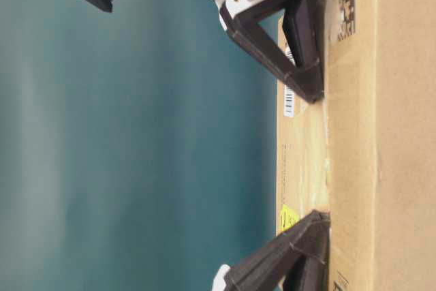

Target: Apply tape along the seams of the closed cardboard box to seal it securely.

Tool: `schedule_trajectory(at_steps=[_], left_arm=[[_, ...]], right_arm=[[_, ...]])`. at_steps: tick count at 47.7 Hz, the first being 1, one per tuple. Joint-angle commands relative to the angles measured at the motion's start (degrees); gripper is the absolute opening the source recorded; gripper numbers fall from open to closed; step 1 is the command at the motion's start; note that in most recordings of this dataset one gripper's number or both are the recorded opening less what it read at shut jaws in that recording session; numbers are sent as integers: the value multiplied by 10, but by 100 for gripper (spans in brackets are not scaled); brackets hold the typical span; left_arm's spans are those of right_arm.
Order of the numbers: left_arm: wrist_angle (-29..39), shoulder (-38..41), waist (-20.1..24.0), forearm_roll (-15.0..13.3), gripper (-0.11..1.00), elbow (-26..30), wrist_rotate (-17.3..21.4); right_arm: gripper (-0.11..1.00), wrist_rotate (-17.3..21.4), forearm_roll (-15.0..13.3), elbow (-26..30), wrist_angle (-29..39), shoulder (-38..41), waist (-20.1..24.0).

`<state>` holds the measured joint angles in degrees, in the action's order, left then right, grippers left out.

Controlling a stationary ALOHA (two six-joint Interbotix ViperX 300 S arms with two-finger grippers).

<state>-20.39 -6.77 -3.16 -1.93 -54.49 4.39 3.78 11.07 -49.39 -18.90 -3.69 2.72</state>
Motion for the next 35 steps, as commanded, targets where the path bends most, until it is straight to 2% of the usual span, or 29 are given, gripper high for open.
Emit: schedule_trajectory(at_steps=[1, 6, 13, 27, 35], left_arm=[[25, -29, -7, 1, 0, 22, 0], [76, -84, -7, 3, 0, 39, 1], [118, -157, -7, 3, 0, 25, 1], [142, -348, -6, 3, 0, -77, -3], [178, -455, -3, 3, 0, -129, -3]], right_arm=[[0, -3, -9, 14, 15, -43, 8], [0, -8, -18, 19, 52, -93, 9], [0, -19, -20, 1, 98, -178, 9], [0, -22, -20, -91, 158, -368, 9], [0, -21, -20, -132, 208, -453, 8]])
